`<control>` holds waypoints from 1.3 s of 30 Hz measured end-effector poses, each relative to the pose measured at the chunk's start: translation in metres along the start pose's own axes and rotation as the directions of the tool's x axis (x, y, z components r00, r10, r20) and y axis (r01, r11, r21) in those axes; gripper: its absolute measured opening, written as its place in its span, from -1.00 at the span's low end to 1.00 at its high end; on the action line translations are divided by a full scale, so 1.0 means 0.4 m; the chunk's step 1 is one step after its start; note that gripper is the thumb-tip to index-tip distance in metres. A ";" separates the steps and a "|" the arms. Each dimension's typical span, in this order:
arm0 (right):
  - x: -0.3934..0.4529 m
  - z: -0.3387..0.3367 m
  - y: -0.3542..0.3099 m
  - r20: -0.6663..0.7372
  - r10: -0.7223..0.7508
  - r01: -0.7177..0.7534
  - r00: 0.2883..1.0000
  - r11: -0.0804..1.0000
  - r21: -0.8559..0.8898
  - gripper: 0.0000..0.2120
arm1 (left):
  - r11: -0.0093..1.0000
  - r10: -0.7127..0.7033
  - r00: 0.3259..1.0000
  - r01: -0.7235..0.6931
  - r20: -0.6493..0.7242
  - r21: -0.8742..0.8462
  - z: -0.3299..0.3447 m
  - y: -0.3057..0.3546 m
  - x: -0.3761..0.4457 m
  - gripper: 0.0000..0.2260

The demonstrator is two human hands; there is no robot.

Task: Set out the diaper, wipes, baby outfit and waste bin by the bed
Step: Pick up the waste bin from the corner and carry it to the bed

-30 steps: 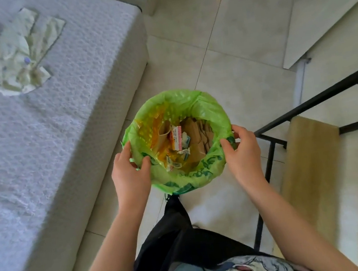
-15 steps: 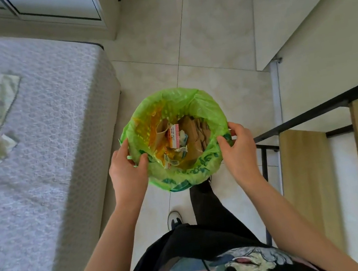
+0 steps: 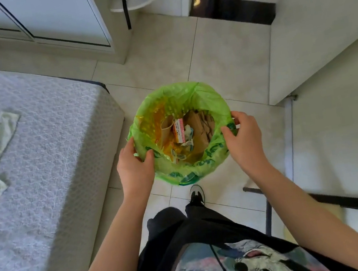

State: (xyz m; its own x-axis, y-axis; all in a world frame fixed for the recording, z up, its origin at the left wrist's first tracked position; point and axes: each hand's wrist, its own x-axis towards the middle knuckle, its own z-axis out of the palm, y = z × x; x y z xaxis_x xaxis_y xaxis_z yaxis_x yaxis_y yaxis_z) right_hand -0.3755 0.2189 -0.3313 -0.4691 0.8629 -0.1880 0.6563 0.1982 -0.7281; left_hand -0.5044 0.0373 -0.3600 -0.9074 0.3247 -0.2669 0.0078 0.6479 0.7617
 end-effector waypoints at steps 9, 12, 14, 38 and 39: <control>0.340 0.015 -0.089 0.052 -0.046 0.047 0.998 0.999 -0.020 -0.67 | 0.998 -0.053 0.996 0.050 -0.068 -0.042 0.077 0.168 0.248 -0.59; 0.451 0.055 -0.151 0.080 -0.071 0.074 0.994 0.997 -0.033 -0.67 | 0.996 -0.080 0.992 0.075 -0.095 -0.055 0.079 0.196 0.349 -0.58; 0.521 0.083 -0.199 0.101 -0.102 0.106 0.990 0.994 -0.039 -0.67 | 0.992 -0.107 0.988 0.098 -0.114 -0.083 0.073 0.215 0.421 -0.56; 1.177 0.422 -0.651 0.508 -0.326 0.405 0.797 0.913 -0.049 -0.68 | 0.892 -0.444 0.794 0.348 -0.415 -0.290 0.039 0.359 0.992 -0.56; 1.255 0.464 -0.701 0.619 -0.345 0.450 0.705 0.893 -0.015 -0.68 | 0.835 -0.546 0.684 0.392 -0.484 -0.388 0.064 0.377 1.029 -0.56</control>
State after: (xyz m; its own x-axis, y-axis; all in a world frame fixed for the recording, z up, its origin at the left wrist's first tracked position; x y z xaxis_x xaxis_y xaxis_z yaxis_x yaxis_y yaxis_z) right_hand -0.9047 0.5101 -0.3440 -0.9231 0.2524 -0.2901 0.3842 0.5720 -0.7248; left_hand -0.8659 0.2864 -0.3702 -0.8284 -0.4647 -0.3127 -0.5116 0.4007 0.7601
